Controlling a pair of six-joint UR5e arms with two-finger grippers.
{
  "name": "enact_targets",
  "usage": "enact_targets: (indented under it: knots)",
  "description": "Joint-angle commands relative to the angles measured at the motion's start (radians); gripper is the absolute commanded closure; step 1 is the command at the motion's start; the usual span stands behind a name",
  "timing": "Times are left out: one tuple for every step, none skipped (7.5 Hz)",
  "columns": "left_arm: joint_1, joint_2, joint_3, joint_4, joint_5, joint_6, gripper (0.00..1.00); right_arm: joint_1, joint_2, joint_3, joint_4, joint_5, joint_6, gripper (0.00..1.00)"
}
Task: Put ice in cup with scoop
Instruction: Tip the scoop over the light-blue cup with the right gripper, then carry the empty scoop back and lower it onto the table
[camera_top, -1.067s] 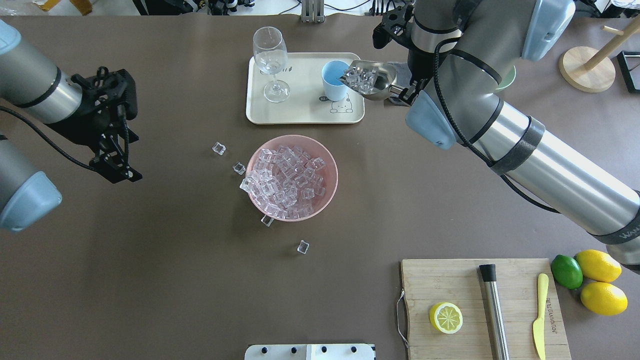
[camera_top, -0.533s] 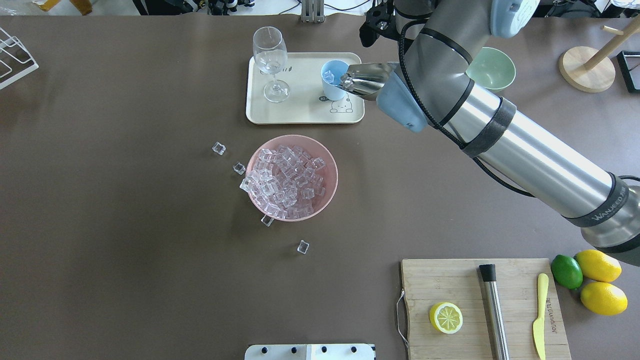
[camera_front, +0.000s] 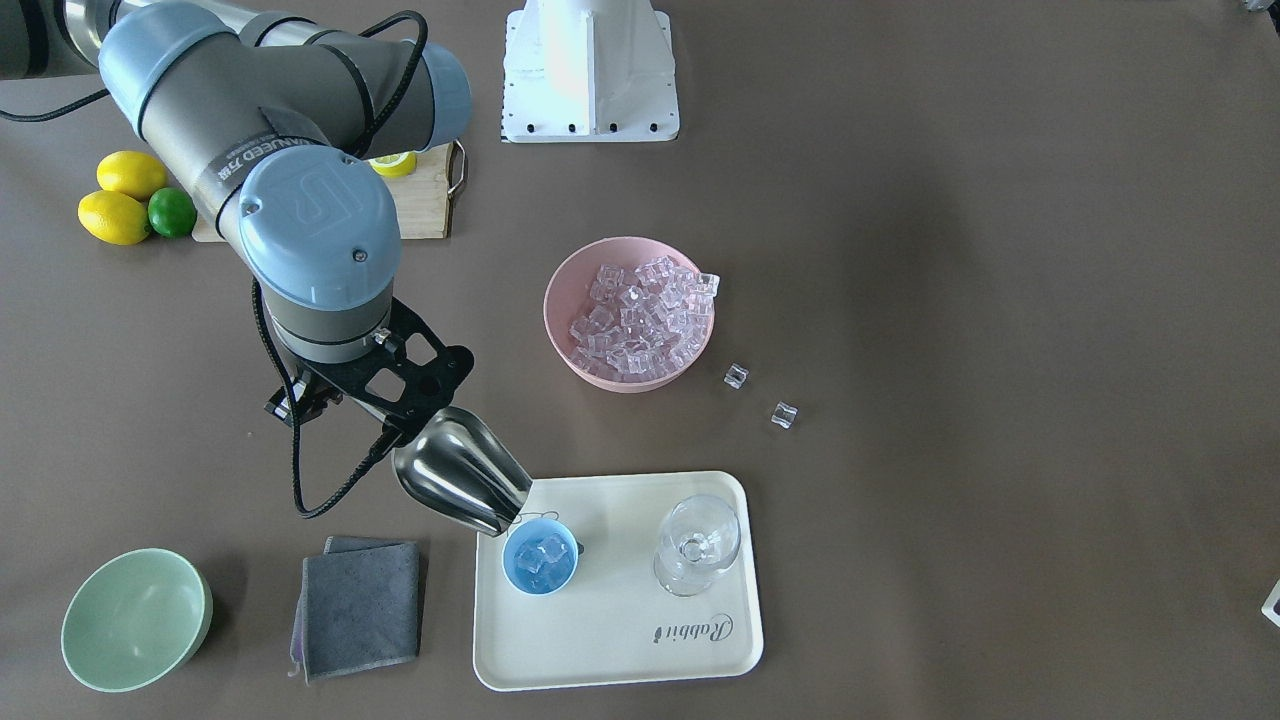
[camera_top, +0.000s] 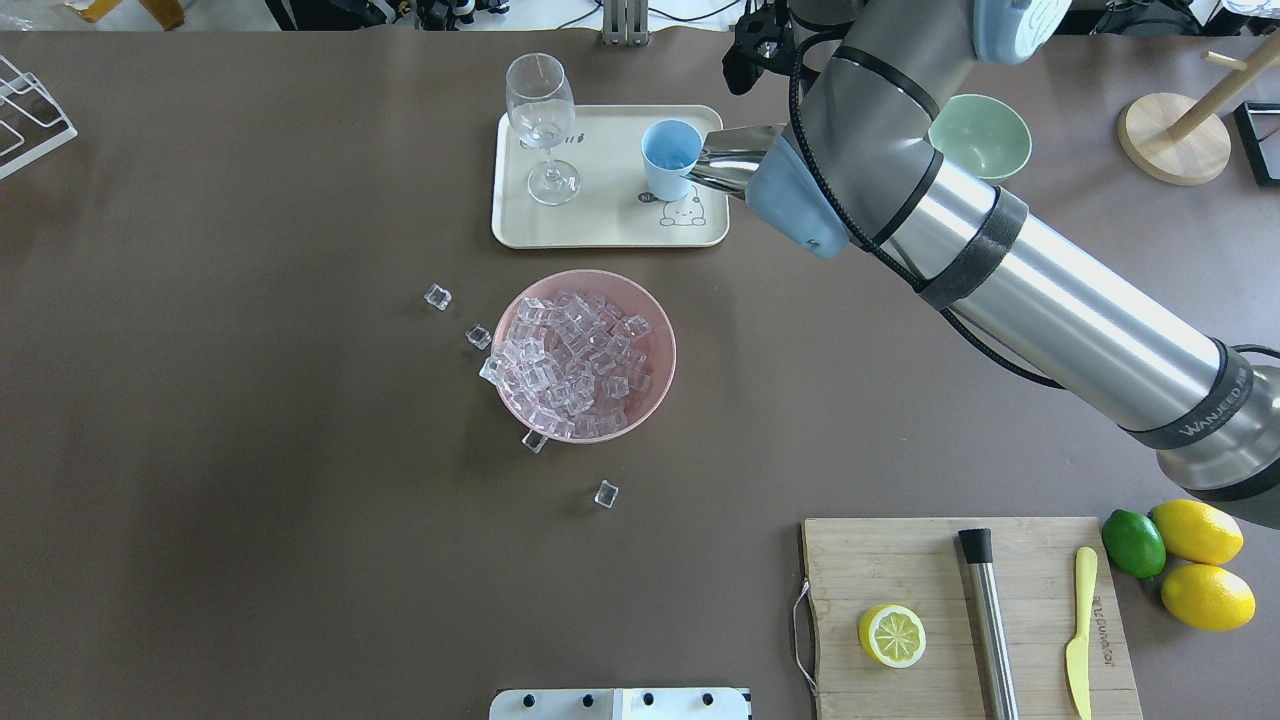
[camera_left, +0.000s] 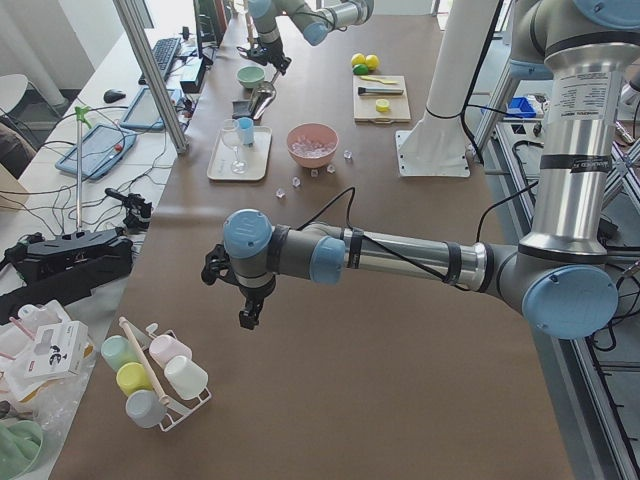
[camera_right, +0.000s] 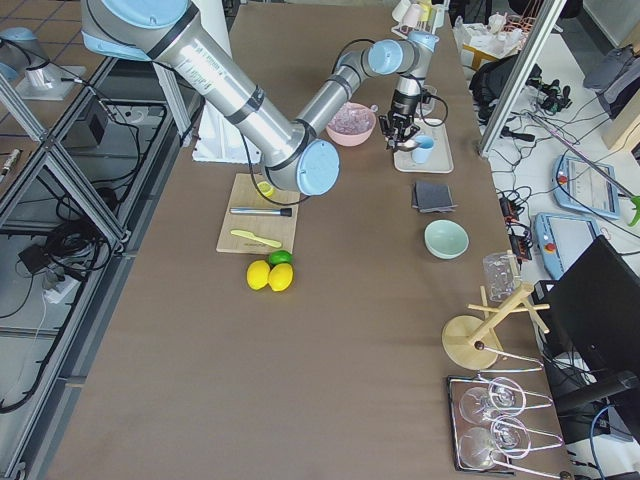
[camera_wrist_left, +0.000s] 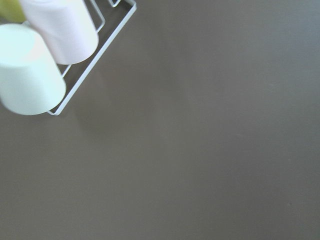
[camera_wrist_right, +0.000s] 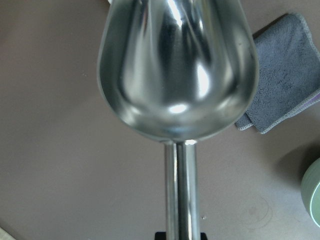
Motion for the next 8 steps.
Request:
enact_targets:
  knots:
    - [-0.024,0.011,0.024,-0.001,0.14,0.003,0.01,0.01,-0.08,0.145,-0.03,0.012,0.086,1.0]
    - [-0.025,0.011,0.024,-0.001,0.139,0.004,0.01,0.012,-0.21,0.308,-0.004,0.026,0.263,1.0]
    - [-0.037,0.012,0.023,0.002,0.133,0.004,0.01,0.024,-0.34,0.418,0.063,0.073,0.418,1.0]
    - [-0.042,0.017,0.023,0.0,0.095,0.004,0.01,0.053,-0.449,0.443,0.169,0.157,0.499,1.0]
    - [-0.042,0.03,0.014,-0.007,0.052,0.004,0.01,0.083,-0.558,0.484,0.233,0.208,0.632,1.0]
    - [-0.042,0.032,0.015,-0.006,0.051,0.004,0.01,0.087,-0.702,0.538,0.36,0.21,0.739,1.0]
    - [-0.042,0.032,0.015,-0.004,0.053,0.004,0.01,0.088,-0.848,0.54,0.574,0.206,0.872,1.0]
    - [-0.041,0.031,0.015,-0.004,0.06,0.006,0.01,0.094,-0.983,0.531,0.777,0.204,0.957,1.0]
